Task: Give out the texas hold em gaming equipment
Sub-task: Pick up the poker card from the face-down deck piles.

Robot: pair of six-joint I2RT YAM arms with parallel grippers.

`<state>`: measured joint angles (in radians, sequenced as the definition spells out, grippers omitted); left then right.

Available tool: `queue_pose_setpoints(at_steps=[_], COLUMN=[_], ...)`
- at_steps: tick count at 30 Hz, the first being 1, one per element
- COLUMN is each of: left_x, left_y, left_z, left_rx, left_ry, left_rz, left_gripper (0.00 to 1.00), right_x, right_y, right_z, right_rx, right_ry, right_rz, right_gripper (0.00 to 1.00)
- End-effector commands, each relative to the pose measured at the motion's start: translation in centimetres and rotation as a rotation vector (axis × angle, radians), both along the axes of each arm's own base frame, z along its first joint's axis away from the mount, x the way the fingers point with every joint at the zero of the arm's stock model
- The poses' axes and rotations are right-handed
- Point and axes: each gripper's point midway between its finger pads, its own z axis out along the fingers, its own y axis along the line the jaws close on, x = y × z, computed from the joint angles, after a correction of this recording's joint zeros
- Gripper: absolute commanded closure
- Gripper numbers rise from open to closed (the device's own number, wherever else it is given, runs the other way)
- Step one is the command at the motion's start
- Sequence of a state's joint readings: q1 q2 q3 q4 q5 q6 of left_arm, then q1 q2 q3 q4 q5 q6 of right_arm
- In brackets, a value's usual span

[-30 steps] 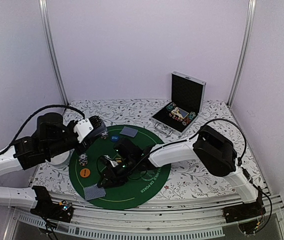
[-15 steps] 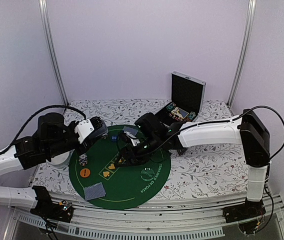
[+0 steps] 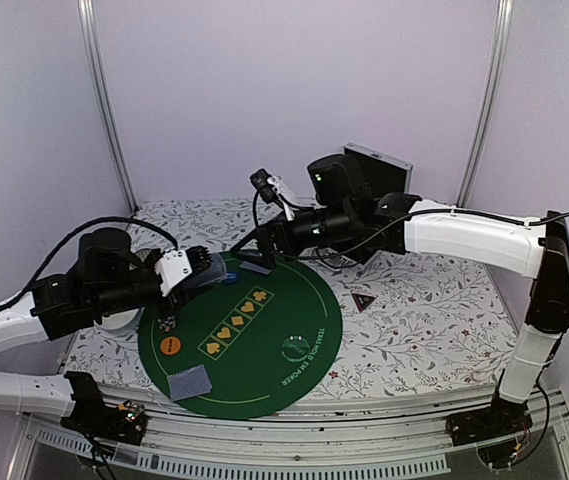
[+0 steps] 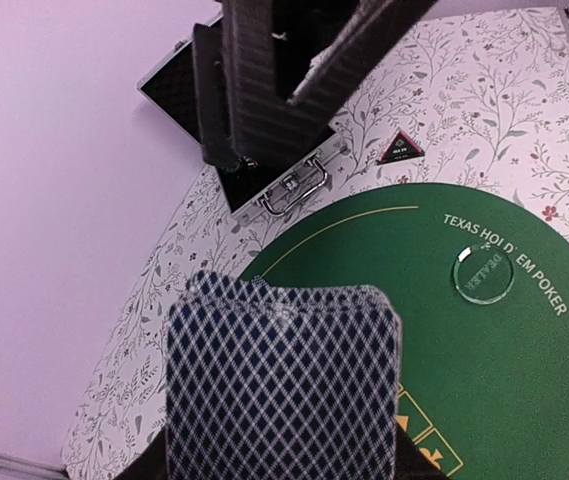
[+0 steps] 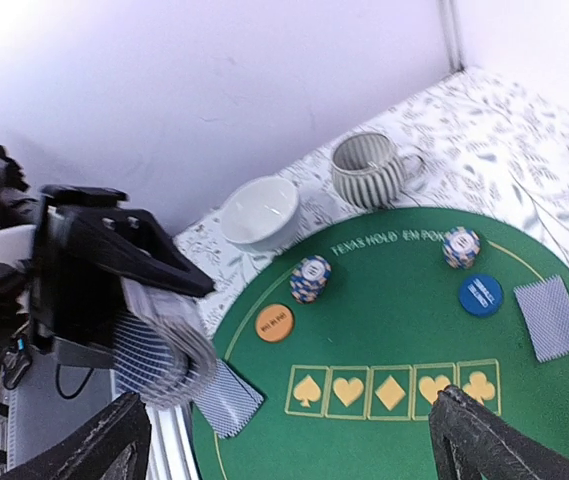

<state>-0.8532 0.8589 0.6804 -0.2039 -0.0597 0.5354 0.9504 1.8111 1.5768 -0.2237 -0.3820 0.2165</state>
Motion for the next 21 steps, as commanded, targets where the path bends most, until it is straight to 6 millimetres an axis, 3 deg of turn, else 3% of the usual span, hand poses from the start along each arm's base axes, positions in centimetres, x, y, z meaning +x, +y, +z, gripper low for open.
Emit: queue_pose_setpoints(at_steps=[1, 9, 16, 21], left_x=[-0.7, -0.8, -1.0, -1.0], left_y=[-0.6, -0.7, -0.8, -0.7], left_z=[0.1, 0.1, 0.0, 0.2], left_rx=[-0.007, -0.011, -0.015, -0.022], left_ry=[-0.021, -0.019, -0.016, -0.027], left_rz=[-0.046, -0.057, -0.065, -0.059], left_gripper=[0.57, 0.57, 0.57, 0.57], right_x=[-2.9, -4.3, -3.3, -1.6], right_y=[2.1, 5.4, 7.6, 7.0], right_z=[3.1, 1.5, -0.5, -1.6], right_rx=[0.162, 0.166, 0.152, 0.105], right_ry=[-0.101, -0.083, -0.024, -0.014], right_rz=[0.208, 0.303, 0.302, 0.226], right_gripper=[0.01, 0.01, 0.01, 0.01])
